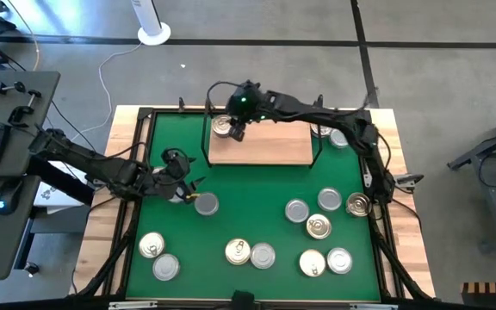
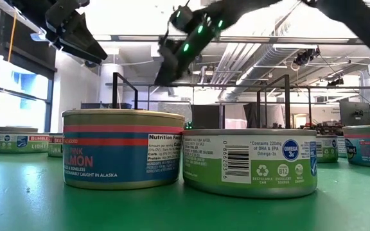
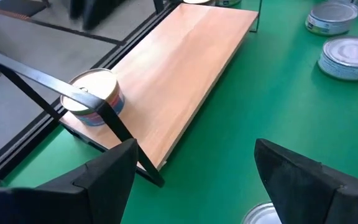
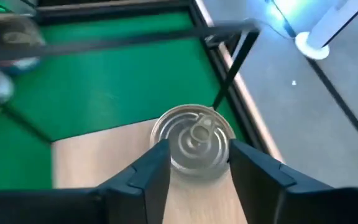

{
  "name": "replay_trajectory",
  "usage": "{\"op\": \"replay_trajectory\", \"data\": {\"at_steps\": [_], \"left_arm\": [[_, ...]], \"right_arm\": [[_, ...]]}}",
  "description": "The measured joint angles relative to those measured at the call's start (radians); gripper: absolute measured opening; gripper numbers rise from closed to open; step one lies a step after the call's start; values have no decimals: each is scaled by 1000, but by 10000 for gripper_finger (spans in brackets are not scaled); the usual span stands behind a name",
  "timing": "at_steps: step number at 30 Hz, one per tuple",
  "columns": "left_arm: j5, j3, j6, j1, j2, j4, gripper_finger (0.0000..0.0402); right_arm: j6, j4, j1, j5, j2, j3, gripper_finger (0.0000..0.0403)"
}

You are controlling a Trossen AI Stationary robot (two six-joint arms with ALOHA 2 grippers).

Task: Stack canned seafood by type on shelf
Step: Put the green tuna can on the shelf

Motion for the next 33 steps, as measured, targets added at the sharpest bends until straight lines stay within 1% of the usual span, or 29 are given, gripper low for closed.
{"op": "replay_trajectory", "data": {"at_steps": [2, 5, 9, 13, 16, 18, 21, 25, 27, 29, 31, 33], "left_arm": [[-12, 0, -9, -17, 0, -5, 310], [-41, 0, -22, -54, 0, -8, 310], [-91, 0, -29, -112, 0, -8, 310], [-112, 0, -34, -173, 2, -7, 310], [-155, 0, -52, -216, 17, -7, 310], [-180, 0, -56, -240, 35, -7, 310], [-208, 0, -61, -270, 79, -2, 310], [-224, 0, -124, -288, 158, 1, 310], [-201, 0, -145, -285, 203, 7, 310], [-174, 0, -147, -277, 247, 40, 310], [-139, 0, -118, -268, 288, 104, 310], [-87, 0, -62, -255, 325, 202, 310]], "right_arm": [[-36, -78, 30, 4, -55, 2, 160], [-67, -203, 102, 36, -117, 2, 151], [-85, -318, 230, 109, -175, 2, 136], [-65, -406, 368, 143, -188, 2, 123], [-31, -457, 471, 204, -186, 1, 113], [-1, -455, 532, 249, -191, -26, 107], [101, -454, 612, 301, -225, -128, 98], [337, -439, 725, 361, -329, -333, 90], [472, -402, 783, 375, -378, -431, 90], [592, -340, 831, 367, -417, -513, 90], [687, -259, 868, 368, -444, -574, 90], [746, -186, 898, 357, -454, -619, 90]]}}
